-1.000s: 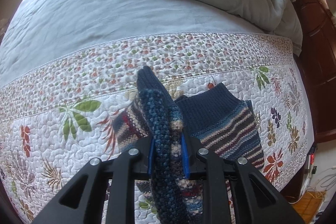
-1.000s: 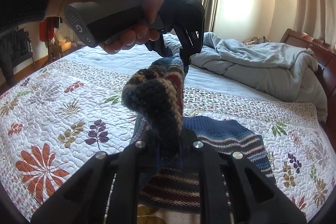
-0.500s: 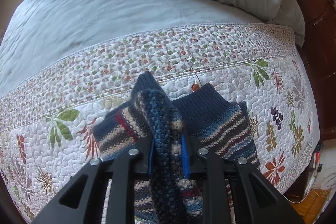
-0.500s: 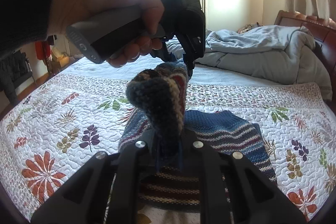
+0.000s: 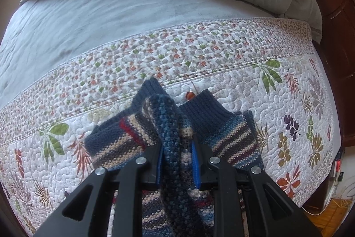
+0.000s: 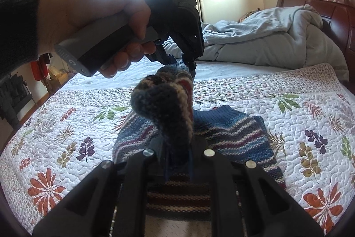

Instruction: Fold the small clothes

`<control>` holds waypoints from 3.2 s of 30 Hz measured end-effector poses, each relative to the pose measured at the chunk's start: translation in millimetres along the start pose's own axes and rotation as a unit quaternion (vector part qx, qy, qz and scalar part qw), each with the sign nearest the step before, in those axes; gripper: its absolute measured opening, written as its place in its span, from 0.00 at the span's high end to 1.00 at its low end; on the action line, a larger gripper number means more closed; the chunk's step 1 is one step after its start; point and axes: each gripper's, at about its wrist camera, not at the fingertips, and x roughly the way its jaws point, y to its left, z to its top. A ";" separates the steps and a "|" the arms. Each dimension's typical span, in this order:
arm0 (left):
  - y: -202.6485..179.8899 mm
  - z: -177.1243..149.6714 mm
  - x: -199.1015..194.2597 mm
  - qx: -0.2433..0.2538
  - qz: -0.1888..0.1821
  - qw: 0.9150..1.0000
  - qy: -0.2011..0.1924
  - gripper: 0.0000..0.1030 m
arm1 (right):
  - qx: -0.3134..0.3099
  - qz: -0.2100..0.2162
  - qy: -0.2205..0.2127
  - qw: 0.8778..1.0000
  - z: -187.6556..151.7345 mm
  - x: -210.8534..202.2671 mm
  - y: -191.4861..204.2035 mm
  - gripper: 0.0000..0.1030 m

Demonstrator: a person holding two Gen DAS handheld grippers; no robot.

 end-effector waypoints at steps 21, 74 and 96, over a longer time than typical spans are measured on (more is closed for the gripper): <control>-78.5 11.3 30.1 0.046 0.027 0.999 0.004 0.80 | 0.129 0.042 -0.004 0.991 -22.7 -11.0 -83.0 0.89; -14.9 -149.0 -20.2 0.020 -0.150 0.979 -0.137 0.17 | 0.378 0.250 0.160 0.877 -74.7 52.3 -201.0 0.30; 9.8 -241.1 -3.9 0.036 -0.245 0.961 -0.122 0.19 | 0.325 0.240 0.166 0.899 -87.8 17.9 -212.2 0.57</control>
